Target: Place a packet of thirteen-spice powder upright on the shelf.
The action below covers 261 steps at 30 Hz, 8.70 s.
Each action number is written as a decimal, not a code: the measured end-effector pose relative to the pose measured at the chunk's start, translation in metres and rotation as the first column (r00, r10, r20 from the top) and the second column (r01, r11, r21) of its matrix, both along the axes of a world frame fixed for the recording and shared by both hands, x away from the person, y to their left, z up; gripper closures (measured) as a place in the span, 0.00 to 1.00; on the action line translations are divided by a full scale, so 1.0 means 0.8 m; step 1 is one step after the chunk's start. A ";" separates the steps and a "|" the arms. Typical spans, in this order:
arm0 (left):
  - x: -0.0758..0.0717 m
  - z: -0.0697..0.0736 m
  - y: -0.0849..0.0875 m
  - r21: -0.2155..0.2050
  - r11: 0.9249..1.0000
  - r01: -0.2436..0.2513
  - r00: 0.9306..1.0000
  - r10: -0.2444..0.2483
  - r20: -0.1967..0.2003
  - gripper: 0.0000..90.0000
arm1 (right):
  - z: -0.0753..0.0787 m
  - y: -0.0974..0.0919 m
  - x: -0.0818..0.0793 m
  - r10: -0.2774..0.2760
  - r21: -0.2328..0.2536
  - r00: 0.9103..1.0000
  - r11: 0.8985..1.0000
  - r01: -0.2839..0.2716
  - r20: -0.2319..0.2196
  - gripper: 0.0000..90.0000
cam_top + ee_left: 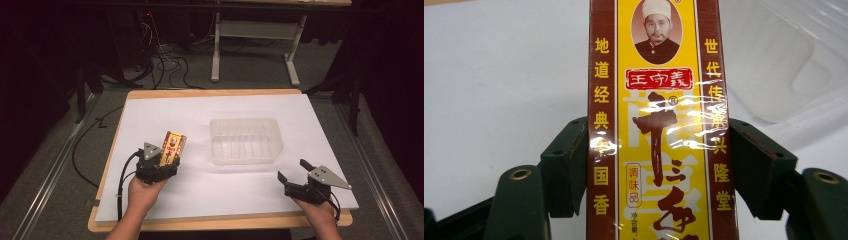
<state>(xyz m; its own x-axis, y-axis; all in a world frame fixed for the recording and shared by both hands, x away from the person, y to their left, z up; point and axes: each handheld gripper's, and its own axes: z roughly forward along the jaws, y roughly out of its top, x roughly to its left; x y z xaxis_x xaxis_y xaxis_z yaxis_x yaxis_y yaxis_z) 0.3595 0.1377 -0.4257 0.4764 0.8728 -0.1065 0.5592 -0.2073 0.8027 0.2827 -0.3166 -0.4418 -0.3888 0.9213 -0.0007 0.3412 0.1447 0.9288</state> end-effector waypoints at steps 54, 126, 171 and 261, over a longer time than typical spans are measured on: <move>-0.079 -0.002 -0.127 0.034 0.964 0.263 0.934 -0.263 0.242 0.36 | 0.056 0.106 0.018 0.223 0.080 0.974 0.971 -0.225 0.033 0.04; -0.089 -0.011 -0.155 0.010 0.930 0.367 0.911 -0.362 0.197 0.28 | 0.041 0.126 0.011 0.339 0.279 0.940 0.907 -0.315 -0.042 0.76; -0.041 -0.008 0.047 0.029 0.999 0.046 0.983 -0.050 0.177 0.30 | 0.058 0.049 0.001 0.040 0.164 0.999 0.986 -0.042 0.014 0.76; -0.044 -0.001 0.029 -0.024 0.986 0.166 0.972 -0.159 0.171 0.26 | 0.072 0.133 0.114 -0.353 0.043 0.933 0.936 0.350 0.074 0.76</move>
